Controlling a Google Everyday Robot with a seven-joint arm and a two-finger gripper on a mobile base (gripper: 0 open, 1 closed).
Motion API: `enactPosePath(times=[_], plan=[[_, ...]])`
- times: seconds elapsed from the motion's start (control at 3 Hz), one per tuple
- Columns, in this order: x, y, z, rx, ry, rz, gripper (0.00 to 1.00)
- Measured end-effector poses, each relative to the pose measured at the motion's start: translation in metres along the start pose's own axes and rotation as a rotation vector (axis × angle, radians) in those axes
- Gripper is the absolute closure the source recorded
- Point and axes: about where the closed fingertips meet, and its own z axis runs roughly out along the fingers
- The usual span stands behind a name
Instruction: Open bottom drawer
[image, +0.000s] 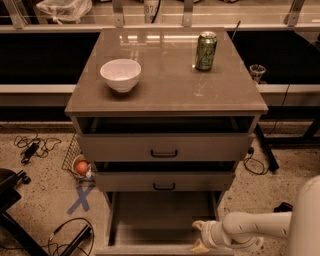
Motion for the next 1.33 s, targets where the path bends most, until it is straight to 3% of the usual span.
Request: enactPosePath(times=[0.33,0.67,1.0,1.33], plan=[[0.004,-0.03,0.006,0.058,-0.051,-0.074,0.64],[0.014,-0.055,0.016,0.1,-0.074,-0.108,0.87],[0.047,-0.075,0.065,0.106,-0.017,-0.074,1.0],[0.047,-0.075,0.065,0.106,-0.017,-0.074,1.0]])
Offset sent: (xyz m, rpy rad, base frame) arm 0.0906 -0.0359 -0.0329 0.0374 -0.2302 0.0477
